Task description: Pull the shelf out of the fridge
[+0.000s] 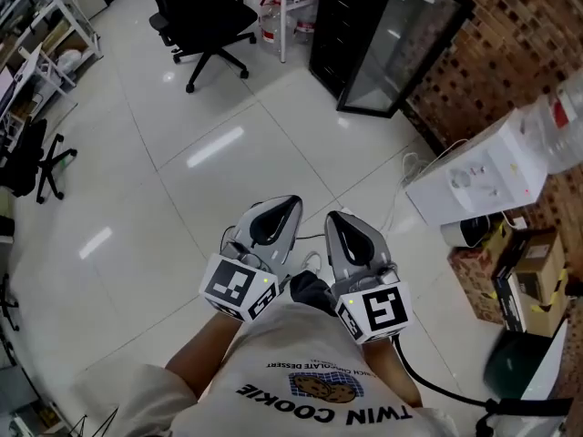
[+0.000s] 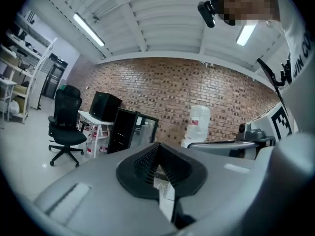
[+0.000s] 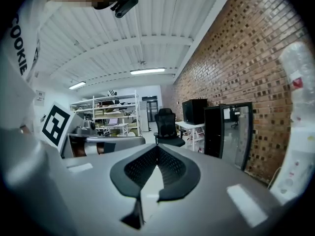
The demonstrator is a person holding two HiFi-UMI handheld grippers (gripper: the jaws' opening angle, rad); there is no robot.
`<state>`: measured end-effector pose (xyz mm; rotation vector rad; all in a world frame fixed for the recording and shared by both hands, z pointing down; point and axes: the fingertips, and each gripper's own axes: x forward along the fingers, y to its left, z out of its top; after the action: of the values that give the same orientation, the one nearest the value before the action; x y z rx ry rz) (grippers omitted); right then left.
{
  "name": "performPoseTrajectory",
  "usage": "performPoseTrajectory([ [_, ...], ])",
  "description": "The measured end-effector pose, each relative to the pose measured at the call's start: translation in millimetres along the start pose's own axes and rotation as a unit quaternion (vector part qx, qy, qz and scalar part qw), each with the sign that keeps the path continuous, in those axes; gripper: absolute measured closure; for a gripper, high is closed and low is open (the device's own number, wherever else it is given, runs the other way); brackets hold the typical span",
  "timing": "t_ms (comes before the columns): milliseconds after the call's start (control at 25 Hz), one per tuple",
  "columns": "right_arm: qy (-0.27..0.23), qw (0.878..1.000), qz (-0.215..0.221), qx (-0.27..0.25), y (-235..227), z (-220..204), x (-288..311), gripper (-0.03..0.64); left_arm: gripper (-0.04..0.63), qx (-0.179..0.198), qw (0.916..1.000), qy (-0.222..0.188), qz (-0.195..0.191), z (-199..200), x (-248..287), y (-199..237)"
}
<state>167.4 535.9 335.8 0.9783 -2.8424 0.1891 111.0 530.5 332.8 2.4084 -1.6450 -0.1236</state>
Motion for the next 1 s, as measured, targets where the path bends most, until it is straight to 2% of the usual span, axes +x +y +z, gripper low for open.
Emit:
performPoseTrajectory([
  [200, 0.005, 1.0, 0.026, 0.008, -52, 12, 32, 0.612, 0.595, 0.002, 1.0, 0.005, 0.003, 13, 64, 0],
  [440, 0.004, 0.999, 0.033, 0.019, -95, 18, 50, 0.612, 0.595, 0.013, 0.9996, 0.013, 0.021, 22, 106, 11],
  [760, 0.006, 0.999, 0.024, 0.038, -120, 23, 64, 0.612, 0.595, 0.026, 0.9991, 0.029, 0.016, 31, 131, 21],
  [1000, 0.023, 0.999, 0.011, 0.029, -129, 13, 85, 0.612, 0.595, 0.015, 0.9993, 0.034, -0.011, 20, 158, 38],
])
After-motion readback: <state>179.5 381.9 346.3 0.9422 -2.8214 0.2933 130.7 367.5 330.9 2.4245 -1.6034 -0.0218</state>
